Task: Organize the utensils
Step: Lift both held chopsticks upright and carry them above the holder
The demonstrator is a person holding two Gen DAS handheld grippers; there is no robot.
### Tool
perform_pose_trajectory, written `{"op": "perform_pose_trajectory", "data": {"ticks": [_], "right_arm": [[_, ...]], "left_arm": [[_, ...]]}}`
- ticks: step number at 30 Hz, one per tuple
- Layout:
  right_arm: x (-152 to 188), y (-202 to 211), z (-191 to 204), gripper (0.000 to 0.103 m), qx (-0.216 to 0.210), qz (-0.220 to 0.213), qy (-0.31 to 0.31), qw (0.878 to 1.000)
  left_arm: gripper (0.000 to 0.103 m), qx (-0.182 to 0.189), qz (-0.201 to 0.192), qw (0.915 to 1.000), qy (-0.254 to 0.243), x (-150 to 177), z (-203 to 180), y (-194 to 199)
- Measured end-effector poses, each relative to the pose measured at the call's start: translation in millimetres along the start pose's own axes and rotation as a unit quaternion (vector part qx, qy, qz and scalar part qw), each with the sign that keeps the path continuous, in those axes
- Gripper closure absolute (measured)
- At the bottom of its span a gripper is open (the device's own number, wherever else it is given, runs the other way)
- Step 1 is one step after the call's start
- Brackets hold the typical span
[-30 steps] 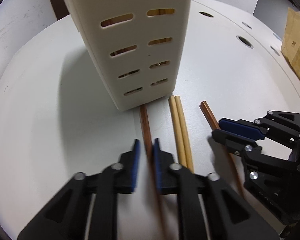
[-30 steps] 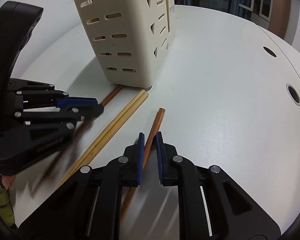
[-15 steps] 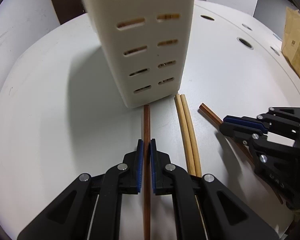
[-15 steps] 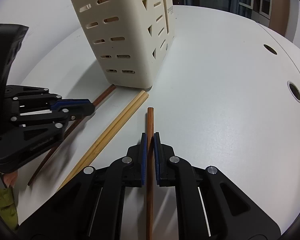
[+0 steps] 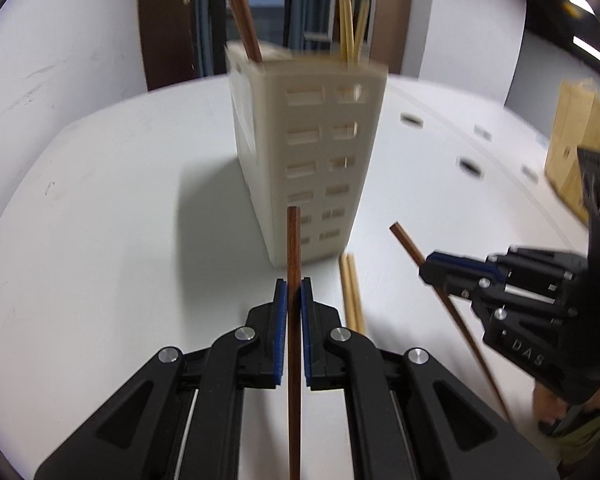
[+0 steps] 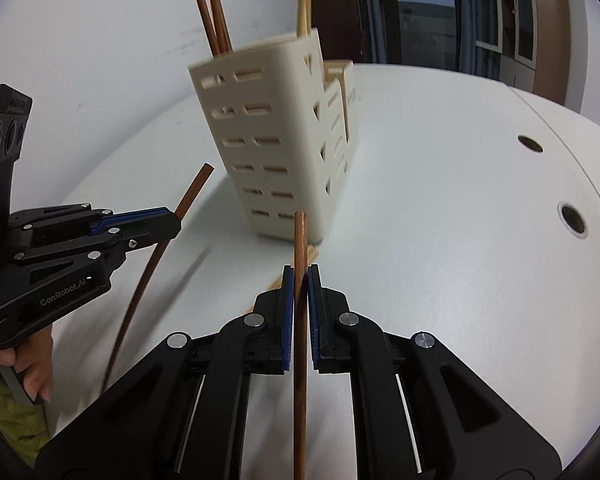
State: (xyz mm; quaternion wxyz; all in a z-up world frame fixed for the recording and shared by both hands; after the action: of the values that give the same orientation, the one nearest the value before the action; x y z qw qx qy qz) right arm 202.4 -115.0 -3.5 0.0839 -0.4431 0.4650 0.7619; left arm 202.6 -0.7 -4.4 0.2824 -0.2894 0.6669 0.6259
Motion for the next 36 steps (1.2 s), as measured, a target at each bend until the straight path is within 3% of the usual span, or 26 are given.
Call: {"op": "perform_pose_trajectory", "data": {"ticks": [11,25,36], "right_arm": [[-25,51,9,0.097,-0.015,-0.091,0.004,0.996],[-67,88,25,0.097,-0.017,-0.147,0.033,0.988],[-104,96,29,0.097,-0.011,-0.204,0.046,0.978]], "left_arm": [[0.097,0.007,-0.118,0.9924,0.035,-20,-2,44],[0.097,-0.008,-0.177,0.984,0.023,-41,-9,77],[0.097,-0.027,-0.249,0.9682,0.007,-84,-17,111]]}}
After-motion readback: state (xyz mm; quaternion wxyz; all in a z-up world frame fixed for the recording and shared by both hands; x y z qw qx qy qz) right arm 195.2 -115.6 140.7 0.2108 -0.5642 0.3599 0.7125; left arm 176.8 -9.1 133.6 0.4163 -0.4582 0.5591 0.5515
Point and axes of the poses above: each gripper's, at about its wrist camera, not at the fingertips, and y roughly against the way its jaws point, z to its left, x to its underside, the point moved 2 cm from there along -y, roughly the way its jaws point, and after that the axes turned 5 degrees about -z, right-handed, at the moved point
